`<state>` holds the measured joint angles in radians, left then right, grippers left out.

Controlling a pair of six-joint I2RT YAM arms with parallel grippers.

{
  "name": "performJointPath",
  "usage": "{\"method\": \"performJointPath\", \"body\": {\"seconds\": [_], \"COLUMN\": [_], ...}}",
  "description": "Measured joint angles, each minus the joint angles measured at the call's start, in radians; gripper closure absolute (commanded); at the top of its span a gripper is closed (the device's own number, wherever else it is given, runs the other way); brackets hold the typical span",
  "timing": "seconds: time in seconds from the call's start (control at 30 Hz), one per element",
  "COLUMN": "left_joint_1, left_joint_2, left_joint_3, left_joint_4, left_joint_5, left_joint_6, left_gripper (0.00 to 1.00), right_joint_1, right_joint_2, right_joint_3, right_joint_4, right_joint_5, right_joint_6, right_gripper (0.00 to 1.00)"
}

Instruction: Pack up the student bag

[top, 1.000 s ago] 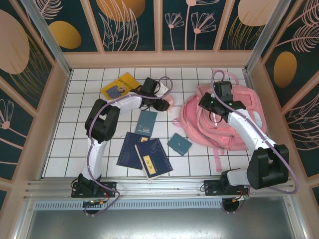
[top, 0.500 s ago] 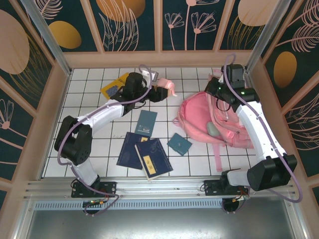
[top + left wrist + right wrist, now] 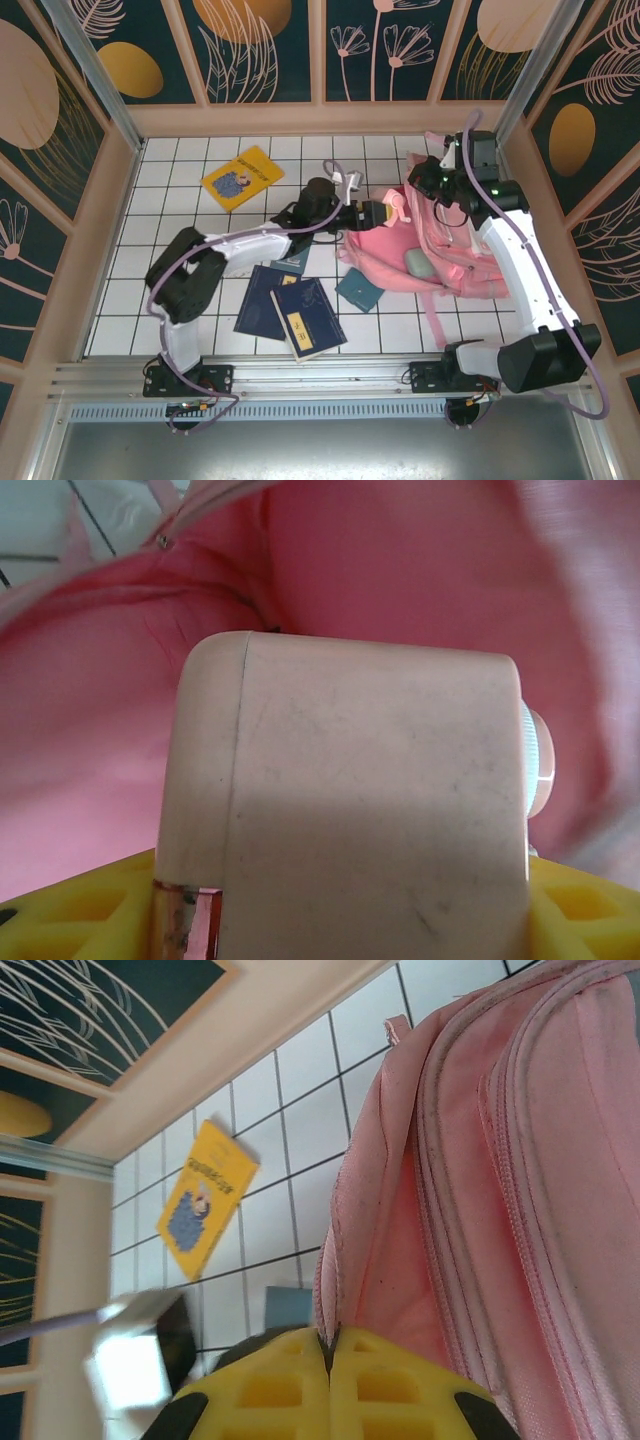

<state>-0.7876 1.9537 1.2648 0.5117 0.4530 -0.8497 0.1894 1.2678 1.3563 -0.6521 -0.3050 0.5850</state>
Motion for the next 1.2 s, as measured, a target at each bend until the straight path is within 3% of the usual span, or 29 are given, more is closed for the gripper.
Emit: {"method": "performJointPath", "body": {"seconds": [0.33, 0.57, 0.77, 0.93, 1.1, 1.2], "left_joint_1": [-0.048, -0.092, -0.105, -0.104, -0.105, -0.105], "left_joint_2": [0.39, 0.607, 0.76, 0.777, 0.723, 0.681], "left_joint_3": [0.38, 0.713, 0.998, 1.03, 0.912, 0.872], "left_joint_4": [0.04, -0.025, -0.171, -0.209, -0.207, -0.208], "left_joint_5": [-0.003, -0.009, -0.046, -0.07, -0.082, -0.088], "left_joint_6": [-0.232, -0.309, -0.314, -0.305, -0.246, -0.213], "left_gripper": [0.82, 0.76, 0.33, 0.23, 0.03, 0.01], "right_joint_1": [-0.059, -0.066, -0.064, -0.063, -0.072, -0.088], "right_joint_2": [-0.013, -0.012, 0.003, 0.014, 0.014, 0.014], "right_joint_3": [0.0, -0.021, -0.055, -0.055, -0.055, -0.055], "right_joint_4": [0.034, 0.102, 0.172, 0.189, 0.18, 0.182], "right_joint_5": [-0.129, -0.177, -0.219, -0.22, -0.216, -0.22], "right_joint_6": [0.058, 0.113, 0.156, 0.155, 0.142, 0.131], "right_gripper": [1.0, 1.0, 1.0, 1.0, 1.0, 1.0]}}
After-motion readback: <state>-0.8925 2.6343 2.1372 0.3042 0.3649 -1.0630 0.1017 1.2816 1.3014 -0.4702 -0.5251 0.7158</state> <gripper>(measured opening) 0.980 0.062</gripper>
